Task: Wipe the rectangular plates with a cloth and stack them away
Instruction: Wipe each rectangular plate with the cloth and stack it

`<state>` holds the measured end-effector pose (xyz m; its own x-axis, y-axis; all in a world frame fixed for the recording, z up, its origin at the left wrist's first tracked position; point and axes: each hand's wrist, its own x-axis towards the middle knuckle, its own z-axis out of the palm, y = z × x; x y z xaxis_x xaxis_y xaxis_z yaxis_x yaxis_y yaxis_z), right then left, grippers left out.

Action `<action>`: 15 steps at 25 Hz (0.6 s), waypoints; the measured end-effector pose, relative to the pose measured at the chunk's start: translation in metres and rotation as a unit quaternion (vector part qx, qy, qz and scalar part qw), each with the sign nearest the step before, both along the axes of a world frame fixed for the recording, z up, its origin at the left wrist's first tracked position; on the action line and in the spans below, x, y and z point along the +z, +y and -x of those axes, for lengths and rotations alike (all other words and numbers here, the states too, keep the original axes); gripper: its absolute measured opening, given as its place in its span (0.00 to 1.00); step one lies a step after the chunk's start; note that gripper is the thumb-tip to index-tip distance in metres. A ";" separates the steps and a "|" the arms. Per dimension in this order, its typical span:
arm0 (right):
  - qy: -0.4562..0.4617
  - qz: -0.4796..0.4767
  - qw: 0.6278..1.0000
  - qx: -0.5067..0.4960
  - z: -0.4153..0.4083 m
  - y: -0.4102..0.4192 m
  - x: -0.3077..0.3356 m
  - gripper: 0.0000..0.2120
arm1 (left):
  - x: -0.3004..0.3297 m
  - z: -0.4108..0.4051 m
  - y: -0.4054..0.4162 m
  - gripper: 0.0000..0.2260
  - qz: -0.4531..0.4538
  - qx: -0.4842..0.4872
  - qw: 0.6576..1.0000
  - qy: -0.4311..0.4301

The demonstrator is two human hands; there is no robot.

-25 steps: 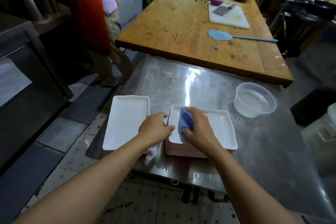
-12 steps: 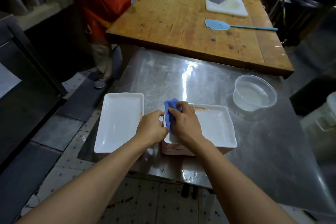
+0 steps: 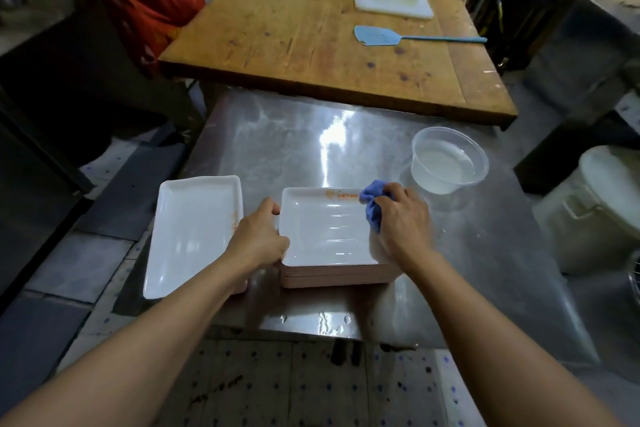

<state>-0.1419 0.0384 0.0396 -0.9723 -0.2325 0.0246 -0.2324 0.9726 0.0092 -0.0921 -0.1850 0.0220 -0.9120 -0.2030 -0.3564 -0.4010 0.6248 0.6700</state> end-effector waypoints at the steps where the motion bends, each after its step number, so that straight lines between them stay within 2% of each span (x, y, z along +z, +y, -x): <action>1: -0.006 -0.019 1.000 0.003 0.000 0.002 0.003 0.15 | 0.000 0.000 0.001 0.18 -0.002 0.006 1.000 0.000; 4: -0.022 -0.046 0.999 0.017 -0.012 0.009 0.008 0.15 | 0.000 0.000 0.004 0.19 0.004 0.026 1.000 0.001; 8: -0.060 -0.038 0.997 0.037 -0.044 0.020 0.010 0.14 | 0.001 -0.002 0.005 0.19 0.003 0.037 0.999 0.012; 15: -0.073 0.112 0.989 0.066 -0.080 -0.018 -0.003 0.14 | 0.000 -0.007 0.002 0.15 -0.049 0.047 0.998 0.015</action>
